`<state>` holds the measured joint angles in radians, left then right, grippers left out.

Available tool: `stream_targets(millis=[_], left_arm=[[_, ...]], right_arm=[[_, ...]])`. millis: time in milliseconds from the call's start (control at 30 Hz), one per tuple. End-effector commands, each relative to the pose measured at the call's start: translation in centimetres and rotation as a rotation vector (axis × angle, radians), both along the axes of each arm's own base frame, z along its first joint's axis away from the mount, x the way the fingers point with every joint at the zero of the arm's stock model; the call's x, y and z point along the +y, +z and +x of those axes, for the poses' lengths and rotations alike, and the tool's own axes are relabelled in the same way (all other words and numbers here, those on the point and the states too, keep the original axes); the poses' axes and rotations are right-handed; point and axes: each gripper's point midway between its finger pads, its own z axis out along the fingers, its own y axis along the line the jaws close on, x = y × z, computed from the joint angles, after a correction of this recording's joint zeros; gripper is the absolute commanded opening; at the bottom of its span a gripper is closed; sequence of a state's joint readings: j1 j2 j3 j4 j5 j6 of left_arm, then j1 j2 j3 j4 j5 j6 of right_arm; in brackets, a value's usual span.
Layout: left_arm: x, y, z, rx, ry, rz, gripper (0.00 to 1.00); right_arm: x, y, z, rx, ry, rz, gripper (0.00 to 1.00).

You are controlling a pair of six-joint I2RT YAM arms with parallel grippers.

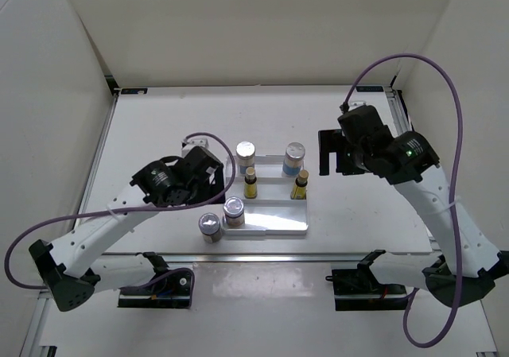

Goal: Organize the condiment bottles

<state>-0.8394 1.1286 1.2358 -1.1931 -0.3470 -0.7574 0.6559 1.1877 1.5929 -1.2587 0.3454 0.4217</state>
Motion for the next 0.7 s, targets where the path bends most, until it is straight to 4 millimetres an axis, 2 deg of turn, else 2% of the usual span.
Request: stream_targets(millis=[0,267,667], left_arm=[[1.5,-3.9,-3.2,0.162,0.017,0.04,1.0],[1.3,-8.6,-4.6,0.233,0.003,0.024,1.0],[-0.2,-10.5,-3.7,0.239,-0.064,0.029,1.0]], right_arm=[[0.8,-0.9,0.3,0.038,0.04,-0.018,1.0],[1.9,-0.8,0.6,0.095,0.104,-0.041,1.0],[2.0,-0.3,0.6,0.103,0.124,-0.05,1.0]])
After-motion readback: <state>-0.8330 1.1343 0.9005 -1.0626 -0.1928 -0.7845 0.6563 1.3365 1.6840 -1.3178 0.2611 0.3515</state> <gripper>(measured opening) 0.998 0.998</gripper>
